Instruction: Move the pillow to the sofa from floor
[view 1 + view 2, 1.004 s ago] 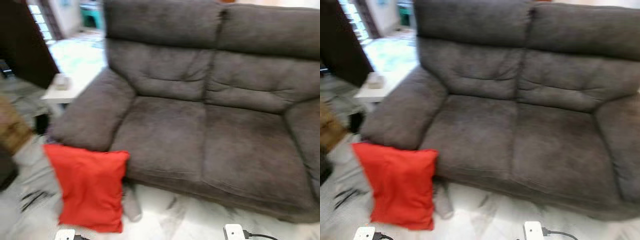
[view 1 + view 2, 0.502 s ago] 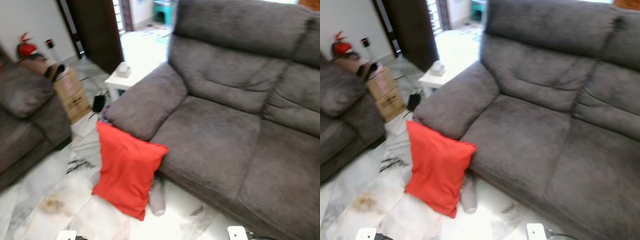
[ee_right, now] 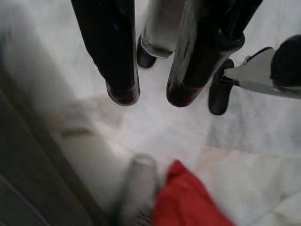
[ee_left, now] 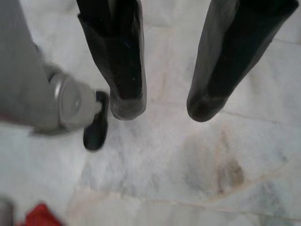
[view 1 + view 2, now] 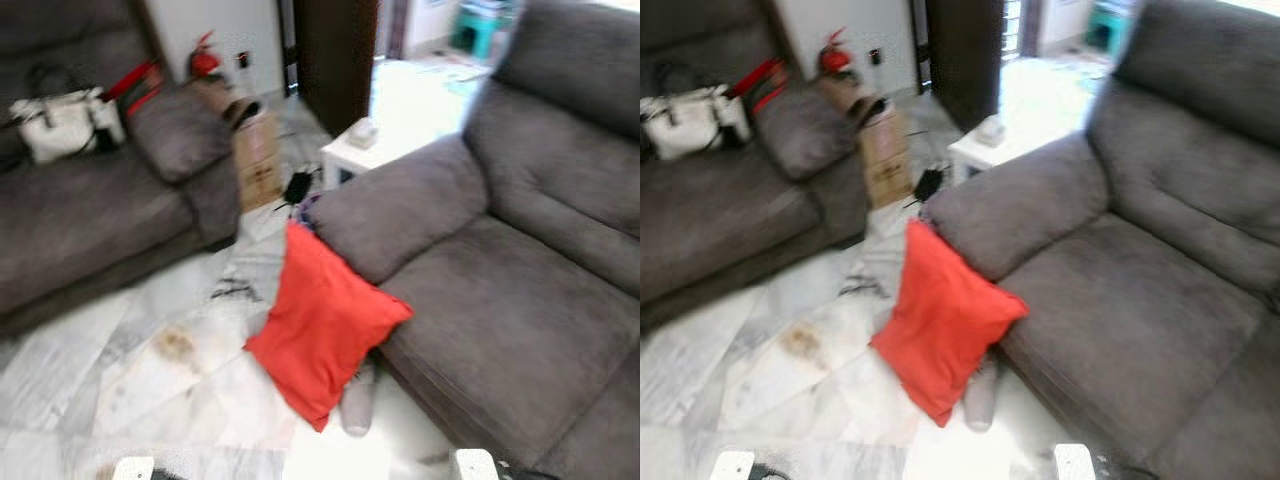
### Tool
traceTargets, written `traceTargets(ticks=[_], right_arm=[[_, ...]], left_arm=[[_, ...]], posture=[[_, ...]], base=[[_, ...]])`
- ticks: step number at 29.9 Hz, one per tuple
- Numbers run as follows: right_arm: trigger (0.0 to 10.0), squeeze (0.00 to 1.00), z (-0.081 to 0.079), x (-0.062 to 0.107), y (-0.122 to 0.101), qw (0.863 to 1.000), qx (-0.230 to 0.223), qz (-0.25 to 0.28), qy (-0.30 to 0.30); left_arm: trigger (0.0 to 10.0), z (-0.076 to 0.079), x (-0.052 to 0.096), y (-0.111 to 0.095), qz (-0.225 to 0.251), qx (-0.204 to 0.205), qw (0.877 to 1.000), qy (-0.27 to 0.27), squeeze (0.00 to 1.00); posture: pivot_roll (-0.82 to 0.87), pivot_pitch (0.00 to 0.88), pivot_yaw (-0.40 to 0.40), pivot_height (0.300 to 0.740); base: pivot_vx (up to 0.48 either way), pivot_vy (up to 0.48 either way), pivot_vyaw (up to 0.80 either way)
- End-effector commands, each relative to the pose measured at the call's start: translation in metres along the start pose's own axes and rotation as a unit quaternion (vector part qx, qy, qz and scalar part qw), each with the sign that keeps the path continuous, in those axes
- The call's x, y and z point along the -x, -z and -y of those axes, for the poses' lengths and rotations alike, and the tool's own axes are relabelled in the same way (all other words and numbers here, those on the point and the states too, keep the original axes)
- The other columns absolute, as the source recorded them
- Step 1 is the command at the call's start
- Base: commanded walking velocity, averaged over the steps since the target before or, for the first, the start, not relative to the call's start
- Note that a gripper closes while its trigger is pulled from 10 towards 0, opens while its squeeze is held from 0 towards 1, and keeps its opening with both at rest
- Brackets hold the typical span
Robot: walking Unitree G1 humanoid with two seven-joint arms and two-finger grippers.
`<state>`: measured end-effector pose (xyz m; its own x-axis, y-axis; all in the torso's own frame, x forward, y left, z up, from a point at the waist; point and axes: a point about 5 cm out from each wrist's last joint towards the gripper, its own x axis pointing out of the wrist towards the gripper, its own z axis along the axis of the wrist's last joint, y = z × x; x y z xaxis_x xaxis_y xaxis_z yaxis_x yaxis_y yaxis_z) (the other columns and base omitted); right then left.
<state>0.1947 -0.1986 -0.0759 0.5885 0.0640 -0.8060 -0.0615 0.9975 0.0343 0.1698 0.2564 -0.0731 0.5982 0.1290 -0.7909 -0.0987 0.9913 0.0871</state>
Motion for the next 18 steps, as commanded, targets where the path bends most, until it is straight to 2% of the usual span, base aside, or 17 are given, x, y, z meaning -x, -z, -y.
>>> traceTargets(ticks=[1,6,9,18], right_arm=[[10.0,0.0,0.0061,0.0032,0.0118,1.0,-0.002,-0.017,0.008],[10.0,0.0,0.0053,0.0031,0.0116,1.0,-0.01,-0.014,0.006],[10.0,0.0,0.0049,0.0032,0.0124,0.999,-0.03,-0.011,0.009],[10.0,0.0,0.0048,0.0032,0.013,0.999,-0.038,-0.009,0.012]], left_arm=[[10.0,-0.0006,0.0025,0.0118,-0.019,0.001,1.0,-0.001,0.0],[10.0,-0.0007,0.0024,0.0112,-0.02,-0.007,1.0,0.004,0.0],[10.0,-0.001,0.0025,0.0111,-0.02,-0.01,1.0,0.005,0.0],[10.0,-0.0012,0.0027,0.0114,-0.019,-0.009,1.0,0.008,0.0]], posture=[[0.08,0.143,0.006,0.74],[0.08,0.145,0.008,0.74],[0.08,0.144,0.01,0.74],[0.08,0.147,0.011,0.74]], base=[[0.0,0.0,0.8],[0.0,0.0,0.8],[0.0,0.0,0.0],[0.0,0.0,0.0]])
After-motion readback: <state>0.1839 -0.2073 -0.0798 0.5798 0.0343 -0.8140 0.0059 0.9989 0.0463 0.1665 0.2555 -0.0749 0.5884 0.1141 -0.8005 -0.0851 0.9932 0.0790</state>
